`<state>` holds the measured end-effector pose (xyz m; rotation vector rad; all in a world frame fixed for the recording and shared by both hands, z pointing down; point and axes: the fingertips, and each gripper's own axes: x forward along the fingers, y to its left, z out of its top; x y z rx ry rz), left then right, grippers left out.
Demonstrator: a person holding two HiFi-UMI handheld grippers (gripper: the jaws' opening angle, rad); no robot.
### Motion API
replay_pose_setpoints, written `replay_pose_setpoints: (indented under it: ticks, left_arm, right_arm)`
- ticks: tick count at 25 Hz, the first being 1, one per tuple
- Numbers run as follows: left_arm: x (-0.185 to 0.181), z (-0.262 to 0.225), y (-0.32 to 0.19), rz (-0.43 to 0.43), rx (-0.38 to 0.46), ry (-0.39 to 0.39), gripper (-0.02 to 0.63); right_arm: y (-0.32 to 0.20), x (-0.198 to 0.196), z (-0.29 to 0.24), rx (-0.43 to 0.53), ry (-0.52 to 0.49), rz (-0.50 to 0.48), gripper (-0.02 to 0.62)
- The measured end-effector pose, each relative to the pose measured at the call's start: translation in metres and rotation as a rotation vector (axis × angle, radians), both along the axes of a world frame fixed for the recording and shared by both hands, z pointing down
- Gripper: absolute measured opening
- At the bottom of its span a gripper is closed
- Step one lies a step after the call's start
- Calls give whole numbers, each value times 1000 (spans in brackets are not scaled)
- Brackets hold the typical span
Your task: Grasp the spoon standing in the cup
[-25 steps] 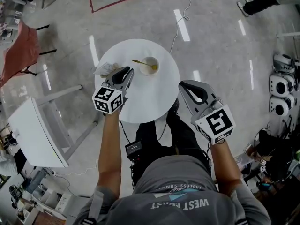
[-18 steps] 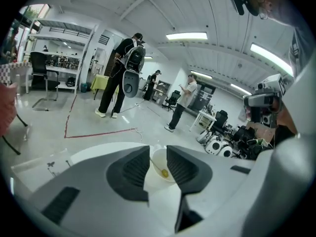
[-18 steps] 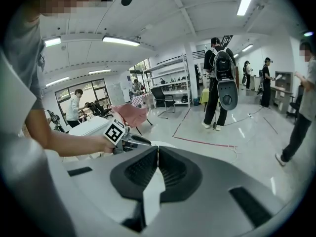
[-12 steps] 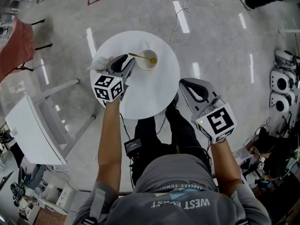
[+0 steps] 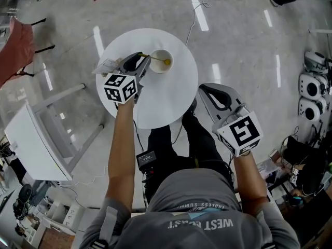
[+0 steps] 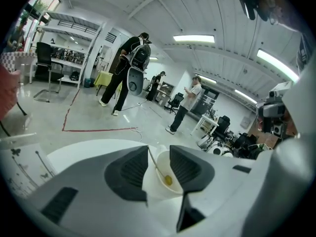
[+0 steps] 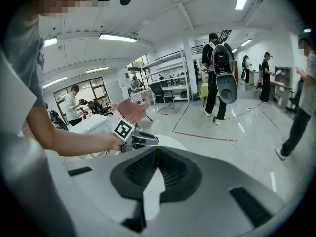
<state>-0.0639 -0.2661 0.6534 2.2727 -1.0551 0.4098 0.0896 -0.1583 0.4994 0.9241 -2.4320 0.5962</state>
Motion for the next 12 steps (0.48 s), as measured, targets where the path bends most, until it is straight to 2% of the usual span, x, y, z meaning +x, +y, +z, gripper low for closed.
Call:
replay_pose_setpoints:
  ticks: [6, 12]
  left_arm:
    - [0, -7, -3, -11, 16, 21, 18]
    - [-3, -18, -2, -24, 37, 31, 8]
  right_arm:
    - [1, 3, 0, -1, 5, 4, 3]
    - [2, 3, -3, 7, 7, 6, 3]
